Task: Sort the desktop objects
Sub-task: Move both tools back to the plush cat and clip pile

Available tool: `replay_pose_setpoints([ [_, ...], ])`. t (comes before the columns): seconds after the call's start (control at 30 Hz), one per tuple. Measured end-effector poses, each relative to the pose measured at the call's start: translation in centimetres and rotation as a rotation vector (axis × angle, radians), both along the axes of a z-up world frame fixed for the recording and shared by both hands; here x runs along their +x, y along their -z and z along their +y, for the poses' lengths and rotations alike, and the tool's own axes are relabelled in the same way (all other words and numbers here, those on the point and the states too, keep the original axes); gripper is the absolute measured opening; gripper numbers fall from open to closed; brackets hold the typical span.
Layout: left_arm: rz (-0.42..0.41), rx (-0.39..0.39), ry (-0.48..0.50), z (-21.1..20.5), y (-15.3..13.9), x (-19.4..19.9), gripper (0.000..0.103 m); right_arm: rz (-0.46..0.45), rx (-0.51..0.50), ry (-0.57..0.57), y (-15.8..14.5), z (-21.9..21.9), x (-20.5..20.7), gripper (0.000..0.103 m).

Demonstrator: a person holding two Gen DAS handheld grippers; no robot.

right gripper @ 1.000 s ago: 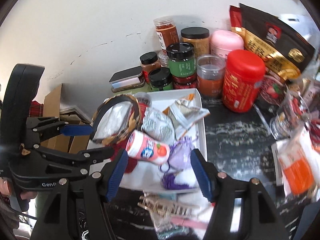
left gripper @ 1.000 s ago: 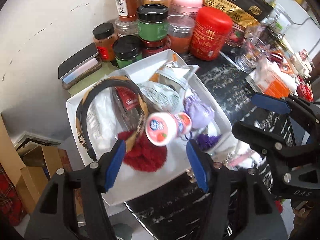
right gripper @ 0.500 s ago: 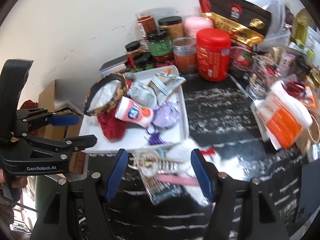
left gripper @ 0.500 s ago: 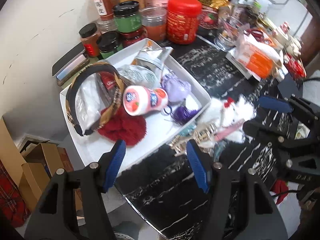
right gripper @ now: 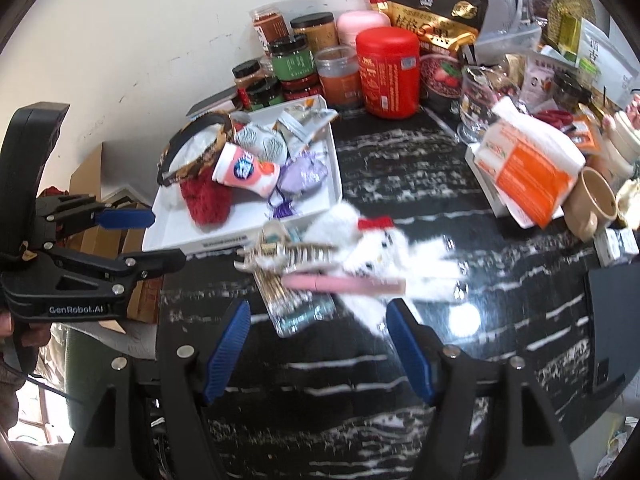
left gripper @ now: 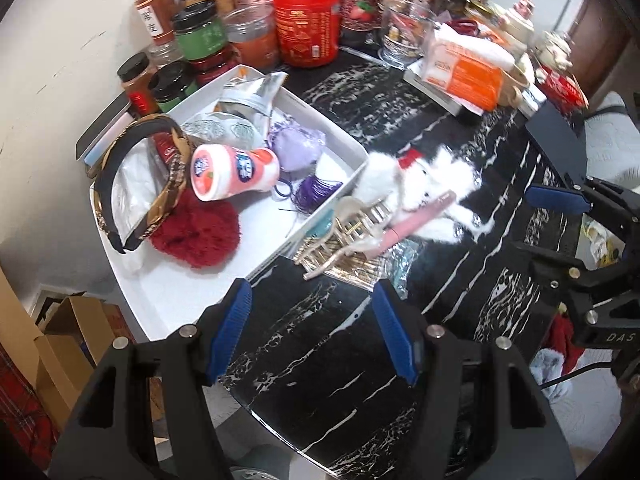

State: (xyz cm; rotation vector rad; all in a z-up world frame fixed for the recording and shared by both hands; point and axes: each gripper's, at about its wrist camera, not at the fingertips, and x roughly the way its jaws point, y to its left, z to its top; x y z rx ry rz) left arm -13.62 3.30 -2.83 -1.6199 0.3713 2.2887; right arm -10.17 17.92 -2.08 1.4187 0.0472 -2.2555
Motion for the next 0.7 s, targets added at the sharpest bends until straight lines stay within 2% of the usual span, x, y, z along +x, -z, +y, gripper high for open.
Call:
replay_pose_setpoints([
  [0.4,0.025,-0.012,0.103,2.1,3.0,1.8,0.062,-0.045,0.010,-0.003,2.6,1.9,2.0,0.072],
  [0.7,0.096,-0.030,0.199,3.3,5.4,1.8,0.062,-0.049,0.012,-0.024,4.3,2.4,1.6,0.072],
])
